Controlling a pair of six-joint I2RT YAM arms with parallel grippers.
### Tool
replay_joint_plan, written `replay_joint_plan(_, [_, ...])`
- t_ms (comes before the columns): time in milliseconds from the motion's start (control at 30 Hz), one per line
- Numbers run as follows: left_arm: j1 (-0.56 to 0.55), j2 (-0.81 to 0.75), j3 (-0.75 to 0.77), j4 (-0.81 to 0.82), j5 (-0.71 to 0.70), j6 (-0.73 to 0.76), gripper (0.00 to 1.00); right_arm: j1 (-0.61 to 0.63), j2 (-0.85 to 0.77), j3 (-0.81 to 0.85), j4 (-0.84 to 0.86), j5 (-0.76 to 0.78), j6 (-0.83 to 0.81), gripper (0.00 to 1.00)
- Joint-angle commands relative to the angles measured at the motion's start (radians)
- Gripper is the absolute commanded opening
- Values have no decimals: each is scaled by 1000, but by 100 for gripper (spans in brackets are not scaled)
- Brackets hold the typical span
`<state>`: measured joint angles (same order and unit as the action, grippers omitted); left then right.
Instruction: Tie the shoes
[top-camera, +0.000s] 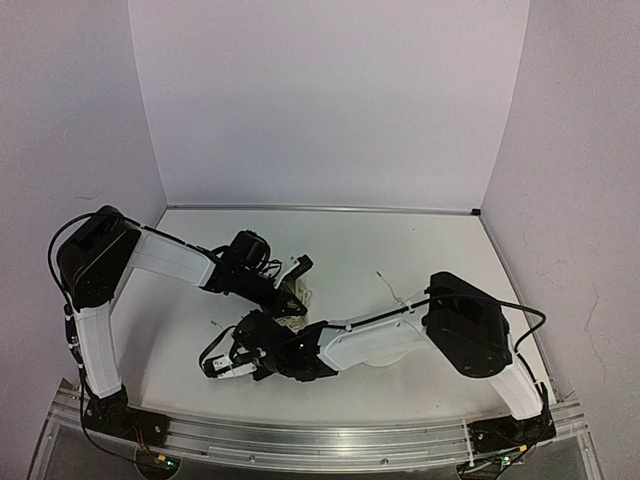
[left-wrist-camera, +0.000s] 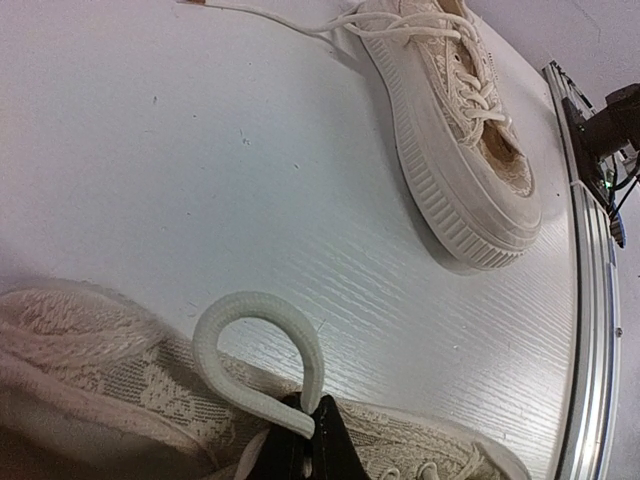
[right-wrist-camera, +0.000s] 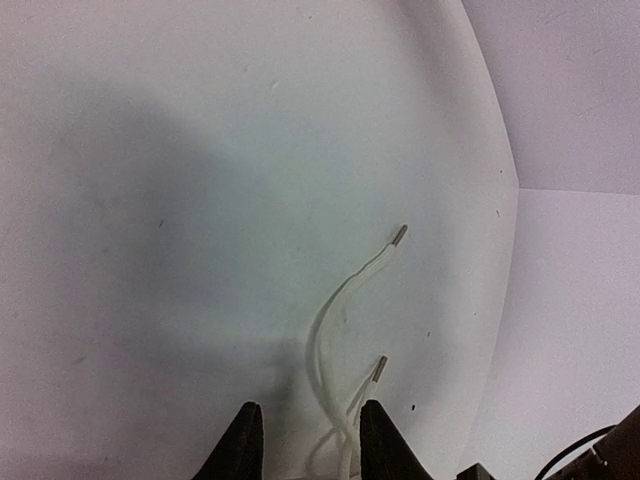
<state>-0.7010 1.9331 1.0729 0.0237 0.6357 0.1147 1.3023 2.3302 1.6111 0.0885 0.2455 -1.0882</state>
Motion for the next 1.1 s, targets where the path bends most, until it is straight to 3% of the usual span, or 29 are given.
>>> replay_joint_plan(0, [-14,2,2,-73,22,-2,0,-20,-77,-105,-138,112,8,31])
replay_joint_plan(267, [-14,-1,10,-69,27,-15,0,-21,-132,-167,-146,187,56,30])
replay_joint_plan(500, [-15,5,5,-64,40,-23,0,13,-108,-95,-54,252,26,28])
replay_joint_plan(800, [-14,4,-3,-73,42,-14,0,23,-34,-6,-27,211,-29,39])
replay_joint_plan(1067, [-14,7,-6,-82,42,-3,0,0,44,41,-26,188,-50,39])
